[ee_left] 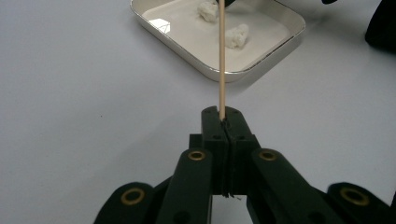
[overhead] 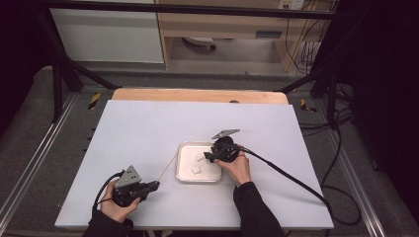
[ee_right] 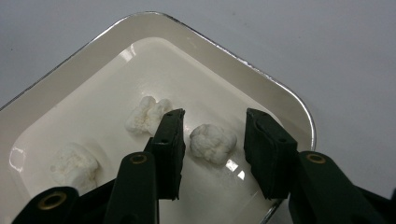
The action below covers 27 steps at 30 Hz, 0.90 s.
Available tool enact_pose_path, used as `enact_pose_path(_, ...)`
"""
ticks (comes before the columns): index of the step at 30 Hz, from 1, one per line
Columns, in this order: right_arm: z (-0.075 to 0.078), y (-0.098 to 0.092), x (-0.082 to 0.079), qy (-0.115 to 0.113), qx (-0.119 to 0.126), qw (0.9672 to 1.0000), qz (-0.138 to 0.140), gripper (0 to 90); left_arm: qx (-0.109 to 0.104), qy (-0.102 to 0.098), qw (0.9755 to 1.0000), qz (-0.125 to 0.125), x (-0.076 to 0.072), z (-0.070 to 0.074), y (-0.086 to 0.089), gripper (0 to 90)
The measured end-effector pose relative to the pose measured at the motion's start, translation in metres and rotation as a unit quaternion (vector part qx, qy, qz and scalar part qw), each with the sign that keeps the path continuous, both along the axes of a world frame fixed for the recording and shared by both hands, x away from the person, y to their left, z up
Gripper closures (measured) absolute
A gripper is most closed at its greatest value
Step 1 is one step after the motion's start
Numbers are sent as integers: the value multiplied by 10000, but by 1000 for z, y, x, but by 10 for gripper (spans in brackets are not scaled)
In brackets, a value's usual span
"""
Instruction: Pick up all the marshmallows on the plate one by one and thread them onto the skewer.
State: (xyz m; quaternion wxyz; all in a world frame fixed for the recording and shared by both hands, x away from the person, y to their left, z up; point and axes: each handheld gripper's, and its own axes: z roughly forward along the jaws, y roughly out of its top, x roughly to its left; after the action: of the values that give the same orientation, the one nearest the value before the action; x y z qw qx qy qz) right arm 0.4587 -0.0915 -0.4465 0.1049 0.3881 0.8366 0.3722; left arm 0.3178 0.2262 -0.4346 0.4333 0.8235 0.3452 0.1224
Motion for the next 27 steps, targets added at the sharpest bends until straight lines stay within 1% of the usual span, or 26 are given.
enact_pose_path(5,-1,1,-2,-57,-5,10000,-34,632,13,0,10000,-15,0,0,0,886)
enact_pose_path(6,-1,1,-2,-71,30,10000,-34,665,14,-6,10000,-11,0,0,0,886)
enact_pose_path(7,-2,2,-2,-108,29,9999,-28,672,7,-3,10000,-10,0,0,0,886)
enact_pose_path(14,-2,2,-4,-90,66,9999,-42,709,-6,-27,10000,-5,0,0,-1,886)
enact_pose_path(15,-2,2,-4,-82,87,9999,-53,713,-6,-28,10000,-15,0,0,-1,886)
enact_pose_path(17,4,0,-6,-112,205,9997,-17,721,-16,-40,10000,-15,-1,0,-2,886)
enact_pose_path(18,4,0,-6,-112,205,9997,-17,721,-24,-39,10000,-11,-1,0,-3,886)
enact_pose_path(19,12,-2,-10,-158,352,9993,3,723,-32,-48,10000,-20,-1,0,-4,886)
enact_pose_path(22,25,-7,-16,-210,702,9973,73,725,-71,-37,10000,-21,-2,0,-6,886)
enact_pose_path(23,30,-9,-19,-242,801,9964,107,726,-65,-52,10000,-17,-2,0,-7,886)
enact_pose_path(24,30,-9,-19,-242,801,9964,107,726,-65,-52,10000,-17,-2,0,-7,886)
enact_pose_path(25,39,-12,-25,-319,970,9947,121,728,-67,-63,10000,-34,-3,0,-10,886)
enact_pose_path(26,39,-12,-25,-319,970,9947,121,728,-67,-63,10000,-34,-3,0,-10,886)
enact_pose_path(27,47,-16,-31,-394,1163,9923,167,729,-62,-82,9999,-41,-3,0,-12,886)
